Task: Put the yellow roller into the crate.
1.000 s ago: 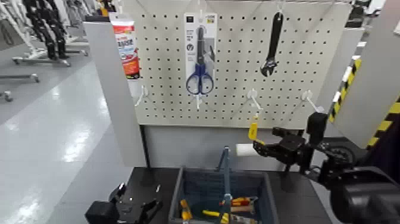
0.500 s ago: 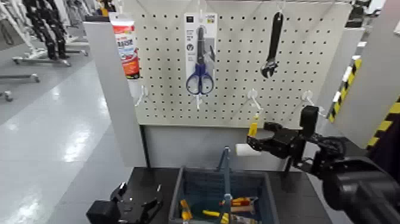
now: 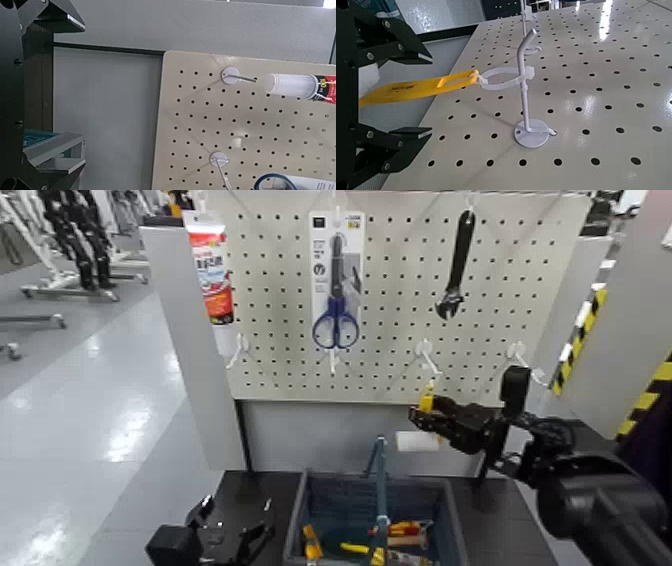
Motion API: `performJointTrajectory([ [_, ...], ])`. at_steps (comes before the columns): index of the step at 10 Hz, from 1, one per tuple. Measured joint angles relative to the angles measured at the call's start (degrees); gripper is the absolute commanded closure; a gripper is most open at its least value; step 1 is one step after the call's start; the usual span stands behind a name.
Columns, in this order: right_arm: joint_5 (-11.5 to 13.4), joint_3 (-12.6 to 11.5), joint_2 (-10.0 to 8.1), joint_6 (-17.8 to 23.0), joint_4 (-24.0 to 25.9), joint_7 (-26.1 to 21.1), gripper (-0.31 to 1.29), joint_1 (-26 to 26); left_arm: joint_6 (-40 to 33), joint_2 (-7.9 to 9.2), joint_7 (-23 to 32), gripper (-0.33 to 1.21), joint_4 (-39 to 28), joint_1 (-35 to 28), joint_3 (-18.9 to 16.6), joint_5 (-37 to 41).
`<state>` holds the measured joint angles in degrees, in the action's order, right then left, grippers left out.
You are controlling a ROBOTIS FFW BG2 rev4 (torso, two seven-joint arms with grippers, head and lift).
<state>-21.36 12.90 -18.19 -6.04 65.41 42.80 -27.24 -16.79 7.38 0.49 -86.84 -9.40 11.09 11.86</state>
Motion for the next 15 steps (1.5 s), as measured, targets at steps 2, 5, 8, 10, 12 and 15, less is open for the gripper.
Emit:
performJointTrajectory([
  [2,-0.3,0.1,0.00,0.0,0.3,0.1,1.26,0.0,0.0,0.00,-0.1,0.12,0.0,0.0,0.0,0.0],
  [5,-0.8,0.0,0.02,0.3,0.5,0.9,1.26,0.2,0.0,0.00,-0.1,0.12,0.0,0.0,0.0,0.1],
  [8,-1.1,-1.2,0.28,0.3,2.1,1.7,1.26,1.4,-0.1,0.00,-0.1,0.12,-0.1,-0.1,-0.2,0.2],
  [10,-1.0,-2.5,0.62,-0.6,5.2,2.0,1.26,3.3,-0.1,0.03,-0.1,0.12,-0.1,-0.2,-0.3,0.2],
  [12,-0.6,-4.3,1.11,-2.1,9.7,2.1,1.26,6.0,-0.3,0.09,-0.1,0.12,-0.1,-0.3,-0.4,0.2],
  [15,0.0,-7.6,1.82,-5.1,17.9,1.8,1.26,11.1,-0.2,0.12,-0.2,0.12,-0.1,-0.2,-0.3,0.2],
])
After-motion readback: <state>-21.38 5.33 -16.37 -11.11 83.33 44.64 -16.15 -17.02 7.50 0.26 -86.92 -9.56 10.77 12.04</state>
